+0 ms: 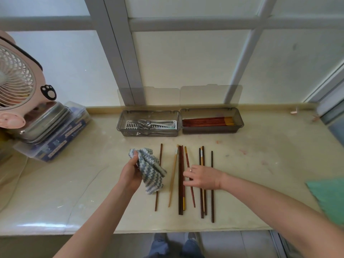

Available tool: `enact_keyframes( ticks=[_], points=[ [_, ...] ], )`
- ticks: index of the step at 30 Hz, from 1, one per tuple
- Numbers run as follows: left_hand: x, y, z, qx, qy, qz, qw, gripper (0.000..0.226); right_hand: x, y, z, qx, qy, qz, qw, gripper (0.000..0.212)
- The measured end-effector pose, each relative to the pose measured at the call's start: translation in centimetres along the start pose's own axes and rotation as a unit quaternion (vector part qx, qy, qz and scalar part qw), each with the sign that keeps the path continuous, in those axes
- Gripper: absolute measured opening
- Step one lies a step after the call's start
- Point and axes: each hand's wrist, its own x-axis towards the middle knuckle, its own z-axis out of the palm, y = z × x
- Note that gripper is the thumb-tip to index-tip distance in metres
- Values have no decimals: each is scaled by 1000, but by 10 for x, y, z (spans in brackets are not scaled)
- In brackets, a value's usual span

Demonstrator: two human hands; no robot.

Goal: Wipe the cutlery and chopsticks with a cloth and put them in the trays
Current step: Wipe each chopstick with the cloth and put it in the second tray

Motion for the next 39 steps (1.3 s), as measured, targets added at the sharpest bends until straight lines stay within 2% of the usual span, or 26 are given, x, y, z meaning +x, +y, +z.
enact_keyframes(
  ticks=[8,17,21,24,27,29,31,32,34,36,38,39],
  points=[
    [3,-3,9,2,-9,-11,1000,34,12,-20,18,19,-15,18,1000,24],
    [6,0,10,-10,-8,-20,1000,34,8,-8,15,-2,-17,28,999,22],
    [6,1,11,-12,-8,-20,1000,33,14,-2,13,-2,-23,5,1000,25],
    [8,1,13,4,-18,-12,1000,34,19,5,3,-16,4,-9,1000,22],
    [10,0,13,50,-32,15,998,38,33,15,-23,32,95,37,994,15],
    [13,-1,14,94,-31,44,994,37,46,23,-51,103,184,109,971,18],
    [13,-1,18,143,-31,73,987,33,59,29,-84,210,259,191,923,11],
    [12,-1,23,172,-33,93,980,30,66,34,-96,265,276,233,894,6],
    [7,-3,34,233,-49,135,962,23,80,40,-118,365,277,304,835,9],
    [2,-6,46,288,-89,158,940,16,91,47,-129,463,289,357,758,7],
    [1,-10,55,347,-120,171,915,18,97,50,-131,523,300,400,690,5],
    [3,-12,57,383,-118,185,897,21,98,51,-130,538,298,414,671,6]
  ],
)
